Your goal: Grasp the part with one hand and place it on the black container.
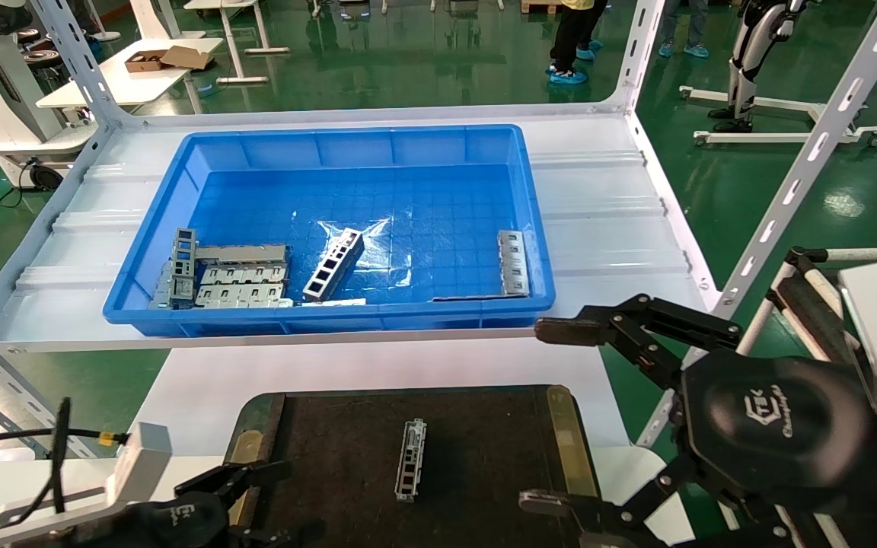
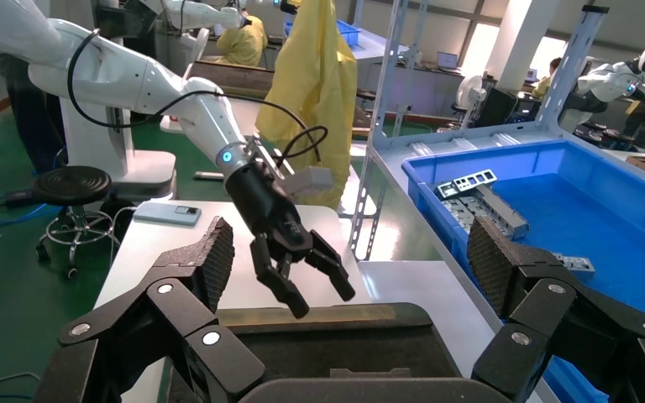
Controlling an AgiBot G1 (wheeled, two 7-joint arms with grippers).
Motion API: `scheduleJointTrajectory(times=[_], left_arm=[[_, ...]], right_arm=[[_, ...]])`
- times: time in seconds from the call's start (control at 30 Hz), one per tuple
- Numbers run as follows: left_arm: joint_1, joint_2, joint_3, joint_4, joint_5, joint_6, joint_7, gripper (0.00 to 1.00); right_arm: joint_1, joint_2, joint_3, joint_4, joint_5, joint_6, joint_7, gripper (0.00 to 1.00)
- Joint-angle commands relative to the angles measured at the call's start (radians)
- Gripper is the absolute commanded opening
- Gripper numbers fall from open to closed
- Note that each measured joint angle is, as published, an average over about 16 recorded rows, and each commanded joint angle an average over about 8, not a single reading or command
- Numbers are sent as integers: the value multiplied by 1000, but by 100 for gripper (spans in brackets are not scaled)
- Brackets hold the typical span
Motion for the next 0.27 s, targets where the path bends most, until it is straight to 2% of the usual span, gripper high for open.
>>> scheduleJointTrajectory(times=[0.03,0.27], left_arm=[[7,-13,-8,-7,-12,9,5,100],[25,-33,-27,-31,-38,8,12,100]], right_arm=[[0,0,0,0,0,0,0,100],[0,0,0,0,0,0,0,100]])
